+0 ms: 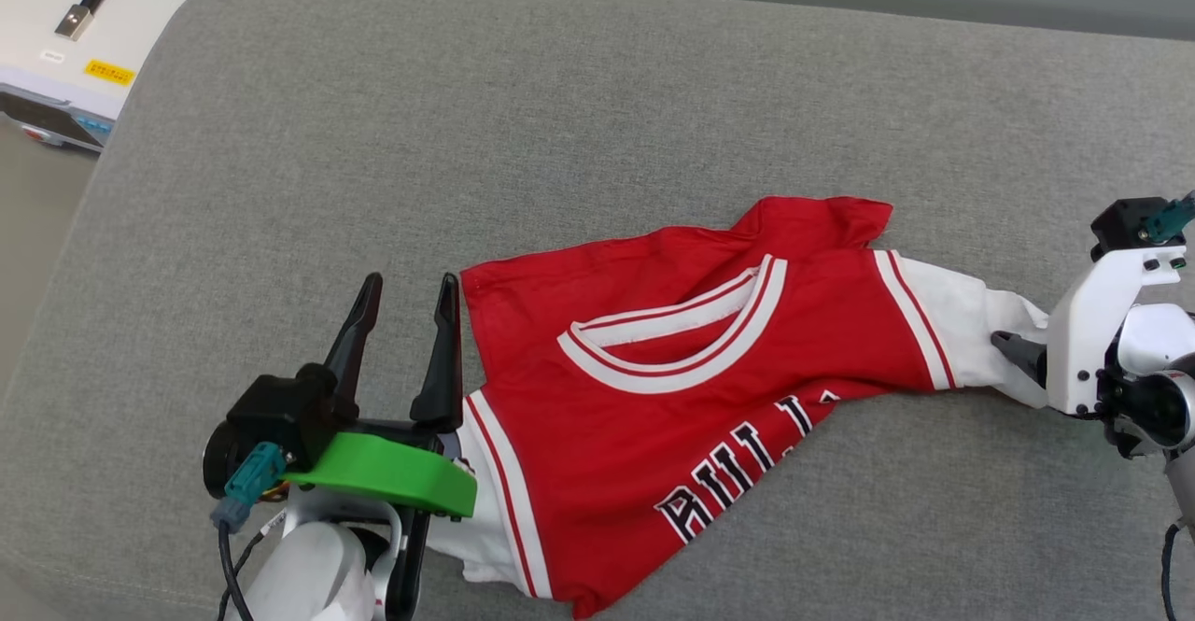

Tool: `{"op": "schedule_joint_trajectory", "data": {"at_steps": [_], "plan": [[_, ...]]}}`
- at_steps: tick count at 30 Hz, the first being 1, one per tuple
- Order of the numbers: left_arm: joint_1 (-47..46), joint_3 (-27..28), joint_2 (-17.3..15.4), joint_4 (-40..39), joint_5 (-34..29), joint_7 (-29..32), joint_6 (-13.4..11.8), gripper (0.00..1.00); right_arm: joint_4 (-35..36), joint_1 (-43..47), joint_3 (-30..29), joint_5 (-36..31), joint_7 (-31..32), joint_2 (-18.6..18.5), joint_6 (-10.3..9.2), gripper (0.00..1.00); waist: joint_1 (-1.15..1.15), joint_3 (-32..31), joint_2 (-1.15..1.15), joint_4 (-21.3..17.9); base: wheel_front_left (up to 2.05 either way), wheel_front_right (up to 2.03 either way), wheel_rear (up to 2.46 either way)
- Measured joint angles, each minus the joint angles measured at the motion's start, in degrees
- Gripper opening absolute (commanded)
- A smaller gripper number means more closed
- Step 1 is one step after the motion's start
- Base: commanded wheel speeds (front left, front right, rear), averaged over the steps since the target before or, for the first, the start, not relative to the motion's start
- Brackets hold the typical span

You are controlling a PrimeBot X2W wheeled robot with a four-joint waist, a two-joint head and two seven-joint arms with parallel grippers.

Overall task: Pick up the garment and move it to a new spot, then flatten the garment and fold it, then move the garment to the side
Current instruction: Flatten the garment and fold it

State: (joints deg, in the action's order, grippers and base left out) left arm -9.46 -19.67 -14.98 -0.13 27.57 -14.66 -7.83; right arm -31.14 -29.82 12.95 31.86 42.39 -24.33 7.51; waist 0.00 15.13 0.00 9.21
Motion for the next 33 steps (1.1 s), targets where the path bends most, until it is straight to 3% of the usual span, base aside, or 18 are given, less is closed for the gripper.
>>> {"op": "schedule_joint_trajectory", "data": {"at_steps": [1,2,3,10,20,27,33], "plan": [[0.0,0.2,0.3,0.3,0.0,0.0,0.2,1.0,-0.4,-0.4,0.3,0.8,0.9,-0.2,0.0,0.72,0.0,0.2,0.0,0.2,0.0,0.0,0.0],[0.0,0.3,0.4,0.5,0.0,0.0,0.3,1.0,-0.6,-0.7,0.6,1.4,1.5,-0.3,0.0,0.27,0.0,0.3,0.0,0.2,0.0,0.0,0.0],[0.1,0.6,0.4,0.9,0.0,0.0,0.4,1.0,-0.8,-1.0,0.9,2.0,2.2,-0.5,0.0,0.0,0.0,0.3,0.0,0.3,0.0,0.0,0.0],[1.1,1.6,-0.5,3.3,0.7,1.4,1.3,1.0,-0.6,-1.1,-1.6,4.9,-1.8,-1.2,0.04,0.0,0.0,-1.5,0.0,-0.4,0.0,0.0,0.0],[3.0,3.4,-7.3,2.1,7.5,18.5,2.0,1.0,3.7,5.4,-16.4,0.3,-5.9,-2.5,0.03,0.0,0.0,-6.2,0.0,-2.3,0.0,0.0,0.0],[3.3,0.6,-11.0,1.1,13.0,36.5,3.1,1.0,12.5,11.9,-22.6,-3.9,-2.7,2.4,0.03,0.0,0.0,-7.2,0.0,-5.5,0.0,0.0,0.0],[-0.2,-2.4,-12.1,5.9,15.0,45.1,4.8,1.0,19.9,13.4,-23.8,-6.2,-0.1,7.2,0.03,0.0,0.0,-5.3,0.0,-7.8,0.0,0.0,0.0]]}}
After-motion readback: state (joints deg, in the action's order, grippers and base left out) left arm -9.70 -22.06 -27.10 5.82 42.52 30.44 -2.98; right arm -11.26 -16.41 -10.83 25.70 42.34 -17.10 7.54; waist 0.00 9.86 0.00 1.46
